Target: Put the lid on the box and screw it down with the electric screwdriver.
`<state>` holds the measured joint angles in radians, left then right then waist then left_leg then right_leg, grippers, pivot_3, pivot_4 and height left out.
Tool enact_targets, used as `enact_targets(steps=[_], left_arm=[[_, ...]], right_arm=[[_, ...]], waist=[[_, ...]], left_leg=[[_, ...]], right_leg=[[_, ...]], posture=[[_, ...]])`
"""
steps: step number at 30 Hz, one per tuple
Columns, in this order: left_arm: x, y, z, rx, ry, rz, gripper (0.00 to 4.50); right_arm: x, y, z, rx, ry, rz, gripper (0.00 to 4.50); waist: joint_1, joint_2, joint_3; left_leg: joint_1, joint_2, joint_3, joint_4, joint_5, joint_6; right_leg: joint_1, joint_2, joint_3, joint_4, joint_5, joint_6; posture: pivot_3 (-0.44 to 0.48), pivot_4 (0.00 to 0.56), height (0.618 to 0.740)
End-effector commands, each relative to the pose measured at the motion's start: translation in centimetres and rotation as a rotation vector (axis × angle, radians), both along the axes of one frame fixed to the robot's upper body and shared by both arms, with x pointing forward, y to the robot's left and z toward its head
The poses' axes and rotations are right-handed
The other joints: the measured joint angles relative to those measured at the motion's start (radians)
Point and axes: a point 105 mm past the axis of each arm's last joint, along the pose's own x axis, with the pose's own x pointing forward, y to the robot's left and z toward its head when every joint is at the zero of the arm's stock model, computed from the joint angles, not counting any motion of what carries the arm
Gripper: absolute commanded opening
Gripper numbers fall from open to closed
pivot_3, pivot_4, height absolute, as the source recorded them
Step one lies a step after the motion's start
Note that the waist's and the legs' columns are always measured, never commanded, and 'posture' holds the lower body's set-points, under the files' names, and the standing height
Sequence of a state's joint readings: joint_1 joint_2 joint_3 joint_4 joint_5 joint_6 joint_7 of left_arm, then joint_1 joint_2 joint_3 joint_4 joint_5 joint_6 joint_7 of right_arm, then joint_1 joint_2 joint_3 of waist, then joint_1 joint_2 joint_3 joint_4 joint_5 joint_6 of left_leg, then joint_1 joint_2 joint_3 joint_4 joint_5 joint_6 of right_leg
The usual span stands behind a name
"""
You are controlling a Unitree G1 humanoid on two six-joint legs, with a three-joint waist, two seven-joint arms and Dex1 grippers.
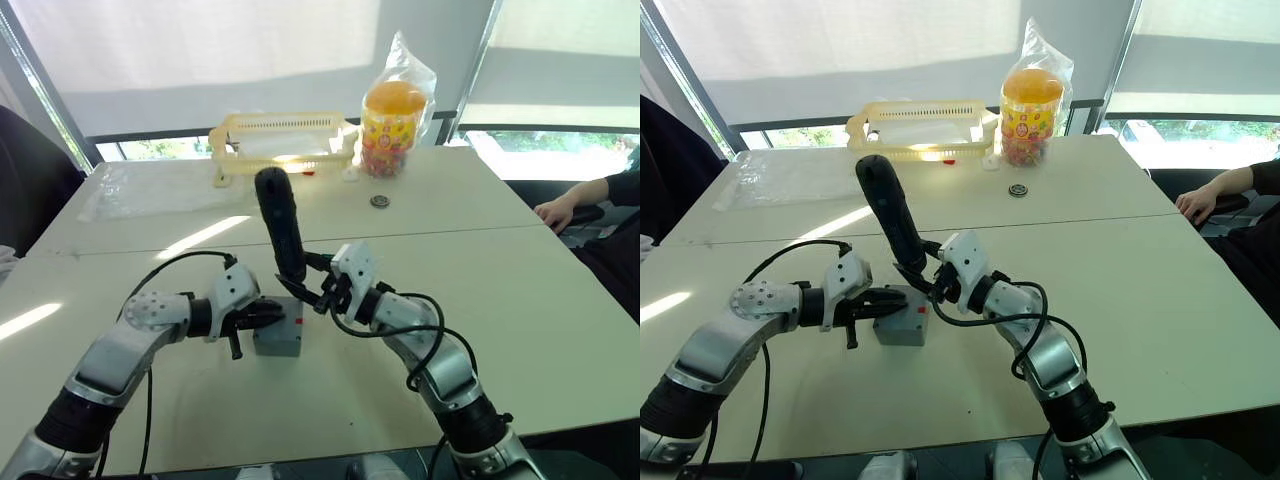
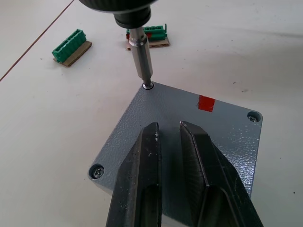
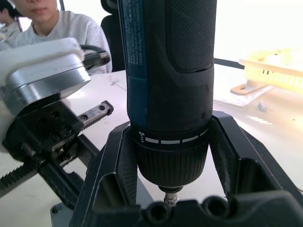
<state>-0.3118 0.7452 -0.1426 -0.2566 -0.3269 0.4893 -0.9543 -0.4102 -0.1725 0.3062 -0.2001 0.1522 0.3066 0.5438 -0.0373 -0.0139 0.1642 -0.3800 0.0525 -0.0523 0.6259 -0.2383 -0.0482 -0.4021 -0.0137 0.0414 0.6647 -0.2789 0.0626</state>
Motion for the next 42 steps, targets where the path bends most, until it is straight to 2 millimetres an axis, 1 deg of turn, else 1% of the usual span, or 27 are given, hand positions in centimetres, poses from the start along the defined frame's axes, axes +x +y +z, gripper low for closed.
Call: enact_targets(steps=[1,3,11,15,21,24,28,29,31,33,35,37,39,40,42], left_arm=[[-0.4,0.6,-2.0,0.054,0.061,0.020,0.67],[-0.4,0.7,-2.1,0.057,0.062,0.020,0.67],[-0.4,0.8,-2.2,0.061,0.065,0.017,0.67],[-0.4,0.8,-2.1,0.063,0.065,0.016,0.67],[-0.3,0.7,-2.3,0.066,0.068,0.013,0.67],[-0.4,0.5,-2.4,0.066,0.075,0.007,0.67],[-0.4,0.5,-2.9,0.068,0.089,0.007,0.67],[-0.4,0.4,-3.0,0.067,0.092,0.007,0.67],[-0.5,0.4,-3.0,0.061,0.095,0.008,0.67],[-0.5,0.5,-2.7,0.043,0.098,0.014,0.67],[-0.5,0.6,-2.3,0.023,0.099,0.013,0.67],[-0.5,0.5,-1.6,-0.012,0.100,0.011,0.67],[-0.5,0.4,-0.7,-0.048,0.097,0.006,0.67],[-0.4,0.2,0.0,-0.079,0.093,0.005,0.67],[-0.3,-0.2,2.9,-0.170,0.068,-0.016,0.67]], right_arm=[[0.7,-0.8,-3.1,-0.044,0.139,-0.047,1.75],[0.7,-0.8,-3.1,-0.036,0.140,-0.048,1.75],[0.7,-0.9,-3.1,-0.034,0.127,-0.056,1.75],[0.8,-1.0,-2.3,-0.019,0.099,-0.063,1.75],[0.8,-1.2,-0.4,-0.005,0.030,-0.064,1.75],[0.8,-1.4,1.2,0.011,-0.009,-0.067,1.75],[0.2,-2.1,5.1,0.060,-0.077,-0.064,1.75],[-0.2,-2.3,6.2,0.076,-0.091,-0.057,1.75],[-0.9,-2.8,9.5,0.156,-0.107,-0.037,1.75],[-1.1,-3.9,12.9,0.256,-0.086,-0.028,1.75],[-1.0,-5.2,15.4,0.314,-0.031,-0.016,1.75],[-0.3,-6.7,16.9,0.332,0.040,-0.037,1.75],[0.1,-8.0,17.7,0.336,0.111,-0.051,1.75],[0.3,-8.7,17.8,0.328,0.160,-0.053,1.75],[0.8,-10.6,16.5,0.217,0.314,-0.085,1.75]], waist=[[0.000,0.000,0.000],[-0.001,0.000,0.000],[-0.001,0.000,0.000],[-0.001,0.000,0.000],[-0.001,0.000,0.000],[0.000,0.000,0.000],[0.004,0.000,0.002],[0.007,0.001,0.002],[0.010,0.001,0.004],[0.011,0.002,0.006],[0.011,0.004,0.008],[0.011,0.004,0.008],[0.011,0.004,0.008],[0.011,0.004,0.008],[0.011,0.004,0.009]], left_leg=[[0.002,0.000,0.001,-0.001,0.000,0.000],[0.007,0.000,0.001,-0.004,0.000,0.000],[0.007,-0.001,0.001,-0.005,0.000,0.000],[0.007,-0.001,0.001,-0.005,0.000,0.000],[0.007,-0.001,0.001,-0.007,0.000,0.000],[0.006,-0.001,0.001,-0.008,0.000,0.000],[0.005,-0.001,0.001,-0.009,0.000,0.000],[0.004,-0.001,0.001,-0.009,0.000,0.000],[0.002,-0.002,0.002,-0.009,0.000,0.000],[0.001,-0.002,0.003,-0.009,0.000,0.000],[0.000,-0.001,0.003,-0.009,0.000,0.000],[0.000,-0.001,0.003,-0.011,0.000,0.000],[0.000,-0.001,0.002,-0.013,0.000,0.000],[-0.001,-0.001,0.002,-0.013,0.000,0.000],[-0.004,-0.001,0.003,-0.013,0.000,0.000]], right_leg=[[0.001,0.000,0.000,0.000,0.000,0.000],[0.005,-0.001,0.001,-0.001,-0.003,-0.003],[0.005,-0.001,0.001,-0.001,-0.005,-0.003],[0.005,-0.001,0.001,-0.001,-0.006,0.000],[0.004,-0.001,0.002,-0.002,-0.007,0.000],[0.004,-0.002,0.002,-0.002,-0.007,0.000],[0.002,-0.002,0.002,-0.002,-0.006,0.000],[0.001,-0.002,0.002,-0.002,-0.006,0.000],[-0.001,-0.002,0.002,-0.002,-0.006,0.000],[-0.003,-0.002,0.003,-0.002,-0.005,-0.002],[-0.005,-0.002,0.003,-0.002,-0.004,-0.004],[-0.006,-0.001,0.003,-0.002,-0.004,-0.003],[-0.006,-0.001,0.003,-0.002,-0.004,-0.003],[-0.006,-0.001,0.003,-0.002,-0.005,-0.003],[-0.009,-0.001,0.003,-0.003,-0.005,-0.004]], posture=[[0.000,0.150,0.740],[0.000,0.150,0.740],[0.000,0.150,0.740],[0.000,0.150,0.740],[0.000,0.150,0.740],[0.000,0.150,0.740],[0.000,0.150,0.740],[0.000,0.150,0.740],[0.000,0.150,0.740],[0.000,0.150,0.740],[0.000,0.150,0.740],[0.000,0.150,0.740],[0.000,0.150,0.740],[0.000,0.150,0.740],[0.000,0.150,0.740]])
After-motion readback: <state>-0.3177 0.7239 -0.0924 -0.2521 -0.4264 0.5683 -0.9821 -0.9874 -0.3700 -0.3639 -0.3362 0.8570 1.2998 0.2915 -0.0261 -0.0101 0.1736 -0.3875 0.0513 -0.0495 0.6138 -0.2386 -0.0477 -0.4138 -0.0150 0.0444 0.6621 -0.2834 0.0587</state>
